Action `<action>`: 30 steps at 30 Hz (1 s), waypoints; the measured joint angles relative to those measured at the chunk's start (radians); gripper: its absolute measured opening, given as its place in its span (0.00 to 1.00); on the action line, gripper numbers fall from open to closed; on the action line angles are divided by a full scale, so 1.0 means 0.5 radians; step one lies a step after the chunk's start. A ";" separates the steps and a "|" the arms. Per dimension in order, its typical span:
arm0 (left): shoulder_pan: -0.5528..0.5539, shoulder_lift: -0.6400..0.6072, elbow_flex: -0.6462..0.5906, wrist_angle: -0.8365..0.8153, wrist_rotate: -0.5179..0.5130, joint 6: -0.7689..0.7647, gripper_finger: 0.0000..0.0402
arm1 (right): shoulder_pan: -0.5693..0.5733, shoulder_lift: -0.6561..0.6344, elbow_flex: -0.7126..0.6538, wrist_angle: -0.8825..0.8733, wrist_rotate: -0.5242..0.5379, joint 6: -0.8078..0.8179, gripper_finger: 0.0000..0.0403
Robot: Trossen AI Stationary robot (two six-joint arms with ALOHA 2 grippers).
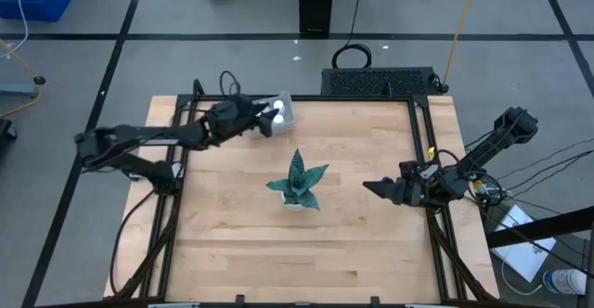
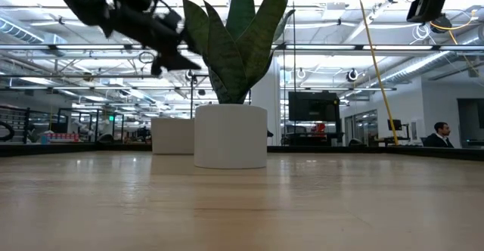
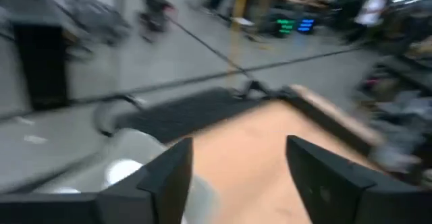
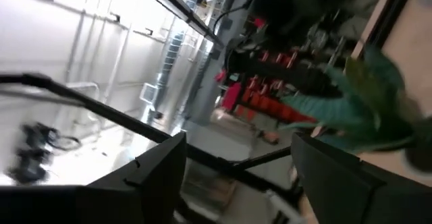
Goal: Pick and place pill bottles into a basket
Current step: Return to Home Position
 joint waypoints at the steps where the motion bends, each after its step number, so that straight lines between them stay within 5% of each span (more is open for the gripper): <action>1: -0.020 -0.075 0.000 -0.082 0.061 -0.071 0.57 | -0.001 0.000 0.000 0.000 0.001 -0.075 0.64; 5: -0.113 -0.376 0.000 -0.420 0.265 -0.204 0.32 | -0.016 0.000 0.000 0.000 0.003 -0.491 0.52; 9: -0.231 -0.643 0.000 -0.594 0.499 -0.260 0.04 | -0.046 -0.034 0.000 -0.001 -0.051 -1.017 0.23; 12: -0.313 -0.785 0.000 -0.605 0.526 -0.293 0.06 | -0.066 -0.091 0.000 -0.113 -0.158 -1.653 0.04; 16: -0.408 -0.916 0.002 -0.695 0.586 -0.239 0.12 | -0.034 -0.168 0.000 -0.423 0.021 -2.237 0.09; 20: -0.520 -0.961 0.000 -0.961 0.913 -0.120 0.16 | -0.032 -0.259 -0.002 -0.585 0.192 -2.027 0.14; 23: -0.681 -0.965 -0.023 -0.959 0.987 0.076 0.18 | -0.007 -0.370 -0.002 -0.891 -0.057 -1.953 0.16; 30: -1.068 -0.964 -0.241 -0.555 0.765 0.403 0.19 | -0.021 -0.724 -0.002 -1.741 -0.432 -1.578 0.15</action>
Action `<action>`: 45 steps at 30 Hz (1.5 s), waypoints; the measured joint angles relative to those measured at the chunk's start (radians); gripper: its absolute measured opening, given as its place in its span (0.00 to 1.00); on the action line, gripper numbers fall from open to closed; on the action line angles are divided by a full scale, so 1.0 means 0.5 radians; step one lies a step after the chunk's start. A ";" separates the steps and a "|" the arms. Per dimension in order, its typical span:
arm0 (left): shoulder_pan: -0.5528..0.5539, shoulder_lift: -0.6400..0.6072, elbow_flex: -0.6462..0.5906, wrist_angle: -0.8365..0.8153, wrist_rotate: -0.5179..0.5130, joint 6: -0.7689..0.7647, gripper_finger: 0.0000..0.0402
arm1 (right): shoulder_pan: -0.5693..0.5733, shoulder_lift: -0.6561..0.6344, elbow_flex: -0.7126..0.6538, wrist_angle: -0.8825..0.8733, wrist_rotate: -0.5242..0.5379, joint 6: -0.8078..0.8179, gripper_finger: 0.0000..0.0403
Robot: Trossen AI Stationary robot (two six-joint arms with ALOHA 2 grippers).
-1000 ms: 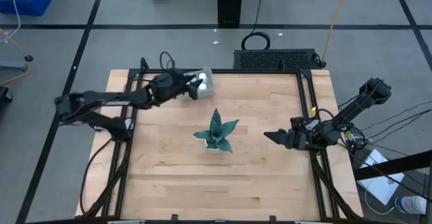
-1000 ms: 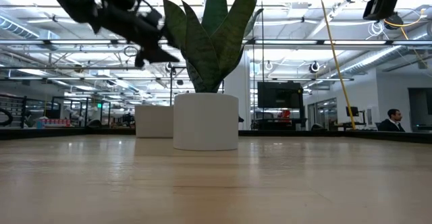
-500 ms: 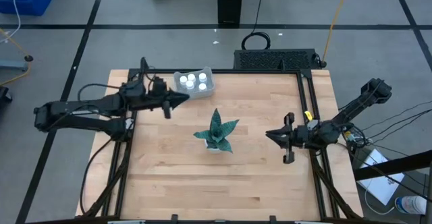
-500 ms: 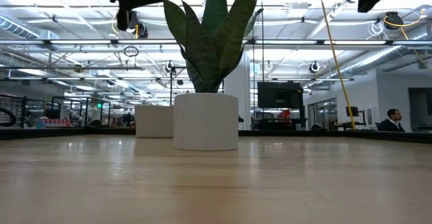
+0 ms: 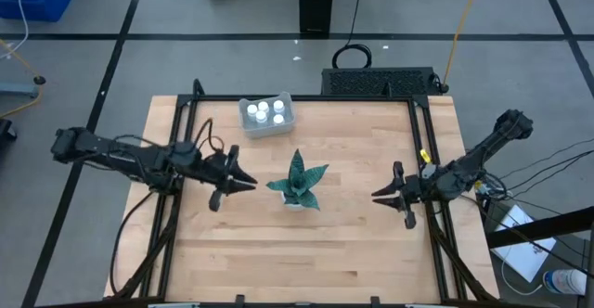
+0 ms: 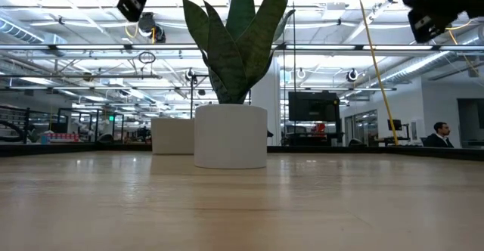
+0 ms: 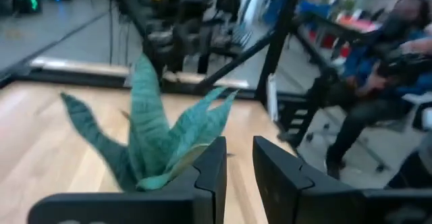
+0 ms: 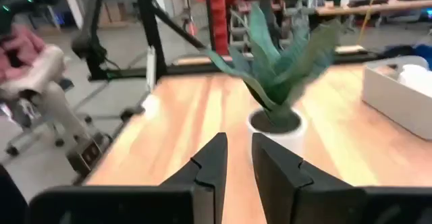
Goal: Pick and place pill bottles into a basket
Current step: Return to Home Position
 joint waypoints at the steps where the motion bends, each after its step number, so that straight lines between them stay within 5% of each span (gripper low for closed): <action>1: -0.030 0.000 -0.074 0.135 -0.005 0.001 0.19 | -0.011 -0.059 0.000 -0.095 -0.022 0.006 0.15; 9: -0.124 -0.025 -0.654 1.033 0.003 -0.022 0.20 | -0.032 -0.488 0.001 -0.115 0.111 -0.244 0.15; 18: -0.123 -0.538 -0.819 0.805 -0.077 -0.026 0.20 | -0.028 -0.833 0.201 -1.019 0.064 0.119 0.15; 23: -0.120 -0.907 -0.958 0.764 -0.159 0.070 0.20 | -0.031 -0.922 0.257 -1.132 0.106 0.000 0.15; 32: -0.102 -1.436 -1.046 0.290 -0.209 0.090 0.20 | -0.031 -1.052 -0.063 -0.882 0.037 0.018 0.15; 40: -0.102 -1.623 -1.044 0.217 -0.216 0.192 0.20 | -0.030 -1.042 -0.621 0.159 -0.197 -0.058 0.15; 45: -0.103 -1.622 -1.043 0.140 -0.171 0.106 0.20 | -0.046 -1.043 -0.618 -0.055 -0.261 -0.057 0.15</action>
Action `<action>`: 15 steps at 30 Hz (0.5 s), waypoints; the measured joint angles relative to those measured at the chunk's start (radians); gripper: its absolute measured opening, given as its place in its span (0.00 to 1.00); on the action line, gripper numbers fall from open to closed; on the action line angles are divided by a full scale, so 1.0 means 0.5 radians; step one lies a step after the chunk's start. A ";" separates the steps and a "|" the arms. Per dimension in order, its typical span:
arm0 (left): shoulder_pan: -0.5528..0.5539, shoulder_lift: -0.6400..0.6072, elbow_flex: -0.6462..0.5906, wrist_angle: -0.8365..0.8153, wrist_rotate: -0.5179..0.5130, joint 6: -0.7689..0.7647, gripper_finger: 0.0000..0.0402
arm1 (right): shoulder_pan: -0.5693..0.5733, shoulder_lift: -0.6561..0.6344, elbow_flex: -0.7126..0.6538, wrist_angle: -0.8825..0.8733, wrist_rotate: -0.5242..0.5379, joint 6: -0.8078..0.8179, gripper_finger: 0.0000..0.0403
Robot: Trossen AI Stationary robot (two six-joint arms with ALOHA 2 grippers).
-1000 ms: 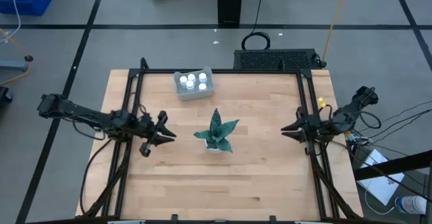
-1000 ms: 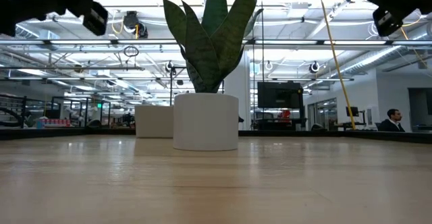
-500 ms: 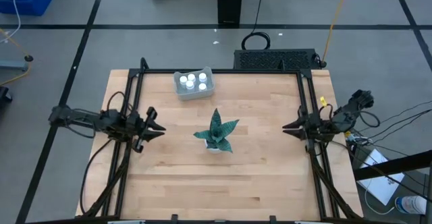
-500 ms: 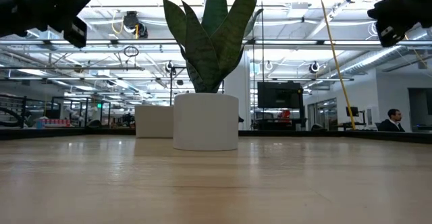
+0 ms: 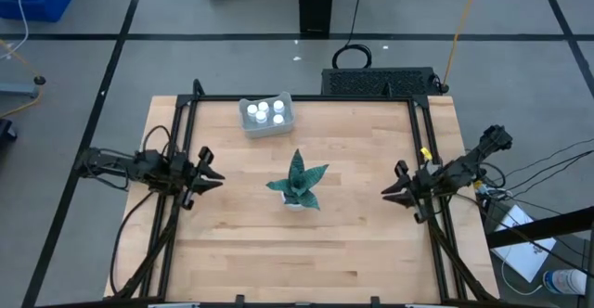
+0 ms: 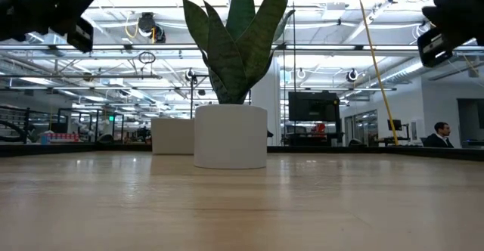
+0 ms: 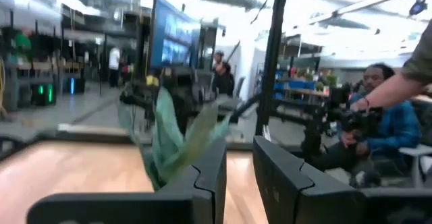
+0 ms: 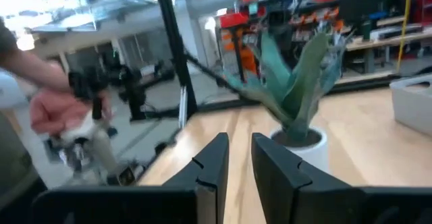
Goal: Pick and place pill bottles into a basket
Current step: Return to Home Position
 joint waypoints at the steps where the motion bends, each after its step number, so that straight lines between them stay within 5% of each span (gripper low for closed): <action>1: 0.000 -0.004 0.000 -0.042 0.001 -0.010 0.20 | -0.011 -0.006 -0.001 0.005 0.005 0.003 0.15; 15: 0.002 0.017 -0.022 -0.408 -0.213 0.208 0.20 | -0.025 0.007 -0.006 0.012 0.059 -0.320 0.15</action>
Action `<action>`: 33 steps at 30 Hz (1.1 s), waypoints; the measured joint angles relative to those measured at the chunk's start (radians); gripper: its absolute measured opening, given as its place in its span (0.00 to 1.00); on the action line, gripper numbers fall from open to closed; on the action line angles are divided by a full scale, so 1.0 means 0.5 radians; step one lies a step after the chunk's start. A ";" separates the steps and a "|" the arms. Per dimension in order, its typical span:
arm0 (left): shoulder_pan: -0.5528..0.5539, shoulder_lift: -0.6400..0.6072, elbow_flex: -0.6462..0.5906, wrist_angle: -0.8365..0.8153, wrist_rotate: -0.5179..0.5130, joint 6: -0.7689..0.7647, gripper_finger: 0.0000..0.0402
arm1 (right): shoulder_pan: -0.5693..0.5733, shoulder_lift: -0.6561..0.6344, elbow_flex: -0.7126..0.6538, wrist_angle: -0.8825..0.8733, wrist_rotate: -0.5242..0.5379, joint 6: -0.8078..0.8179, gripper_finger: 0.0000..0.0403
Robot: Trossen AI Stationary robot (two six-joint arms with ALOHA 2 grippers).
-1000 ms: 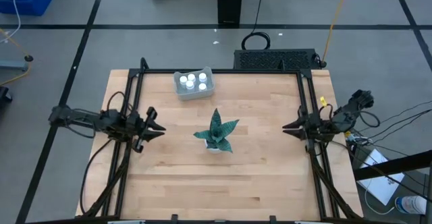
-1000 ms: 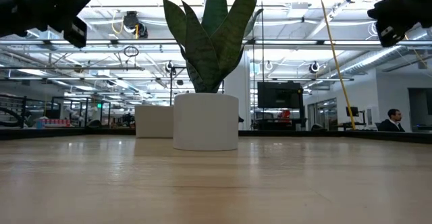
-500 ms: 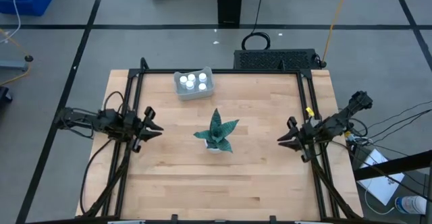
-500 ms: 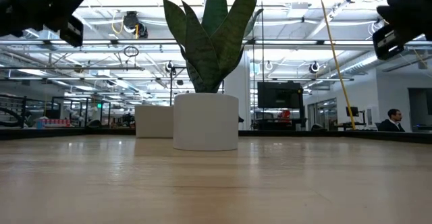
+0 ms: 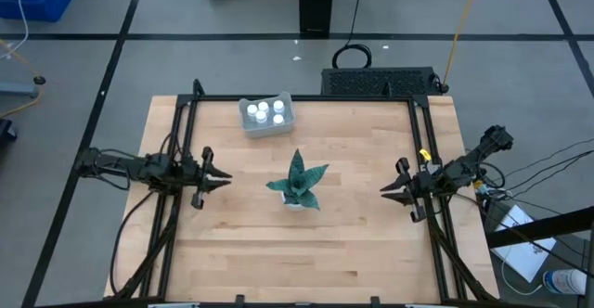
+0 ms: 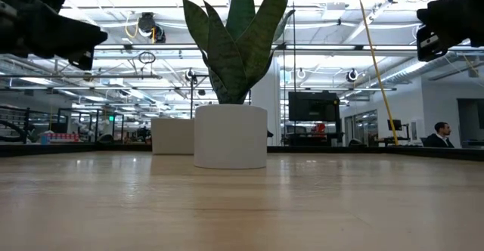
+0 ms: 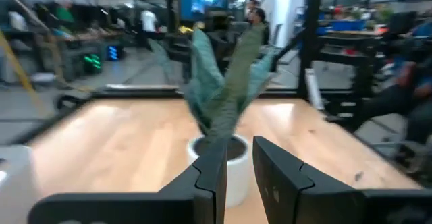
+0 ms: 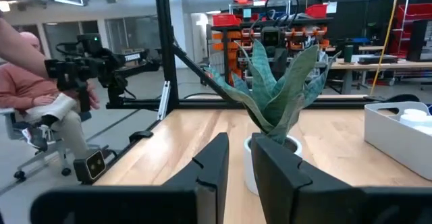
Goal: Pick and place pill bottles into a basket
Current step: Return to Home Position
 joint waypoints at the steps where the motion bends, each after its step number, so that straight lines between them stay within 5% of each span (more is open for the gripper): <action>1: 0.001 0.002 0.000 0.010 -0.039 0.037 0.20 | 0.000 0.000 -0.001 0.000 0.001 -0.002 0.15; 33: 0.001 0.010 -0.002 0.069 -0.117 0.100 0.20 | 0.000 0.000 -0.004 0.004 -0.001 -0.003 0.15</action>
